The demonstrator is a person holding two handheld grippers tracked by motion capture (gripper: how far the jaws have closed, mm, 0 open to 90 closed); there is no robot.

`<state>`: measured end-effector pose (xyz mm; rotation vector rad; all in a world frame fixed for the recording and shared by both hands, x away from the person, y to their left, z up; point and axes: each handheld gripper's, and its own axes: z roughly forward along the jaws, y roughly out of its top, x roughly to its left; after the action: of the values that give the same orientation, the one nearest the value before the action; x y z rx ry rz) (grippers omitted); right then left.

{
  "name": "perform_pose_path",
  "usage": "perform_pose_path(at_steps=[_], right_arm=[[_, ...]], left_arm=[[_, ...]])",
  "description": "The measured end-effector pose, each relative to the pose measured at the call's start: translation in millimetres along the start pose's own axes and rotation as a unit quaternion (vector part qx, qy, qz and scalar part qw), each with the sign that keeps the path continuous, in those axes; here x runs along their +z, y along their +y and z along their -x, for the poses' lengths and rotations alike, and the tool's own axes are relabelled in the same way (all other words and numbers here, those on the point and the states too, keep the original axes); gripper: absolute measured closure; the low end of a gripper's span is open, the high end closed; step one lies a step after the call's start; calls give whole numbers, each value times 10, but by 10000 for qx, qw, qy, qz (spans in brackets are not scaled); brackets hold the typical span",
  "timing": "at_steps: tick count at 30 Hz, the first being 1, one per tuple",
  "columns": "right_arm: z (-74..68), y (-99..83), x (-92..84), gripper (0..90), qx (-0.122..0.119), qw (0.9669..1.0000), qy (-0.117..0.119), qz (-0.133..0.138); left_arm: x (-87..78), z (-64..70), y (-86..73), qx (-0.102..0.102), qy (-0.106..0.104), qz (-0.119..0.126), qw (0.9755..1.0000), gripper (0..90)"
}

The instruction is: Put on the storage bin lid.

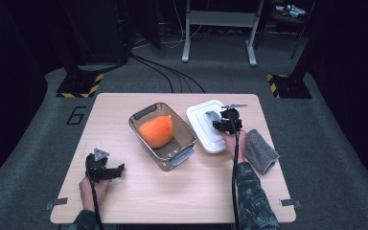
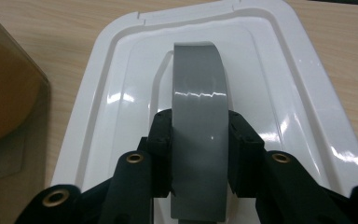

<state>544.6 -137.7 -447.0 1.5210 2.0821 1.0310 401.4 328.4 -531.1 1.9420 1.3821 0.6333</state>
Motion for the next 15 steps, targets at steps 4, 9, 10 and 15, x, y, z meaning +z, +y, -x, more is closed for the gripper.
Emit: perform_pose_path(at_steps=[4, 9, 10, 15], right_arm=[[12, 45, -70, 664, -29, 10000, -27, 19], [36, 96, -162, 664, -123, 9999, -39, 78], [30, 104, -178, 664, -69, 9999, -37, 75], [45, 166, -277, 664, -69, 9998, -85, 153]], left_arm=[[1, -1, 1, 4, 9, 2, 10000, 108], [0, 0, 1, -12, 9, -12, 10000, 108], [1, 0, 1, -14, 7, 2, 10000, 108], [-1, -4, 3, 5, 30, -12, 10000, 108]])
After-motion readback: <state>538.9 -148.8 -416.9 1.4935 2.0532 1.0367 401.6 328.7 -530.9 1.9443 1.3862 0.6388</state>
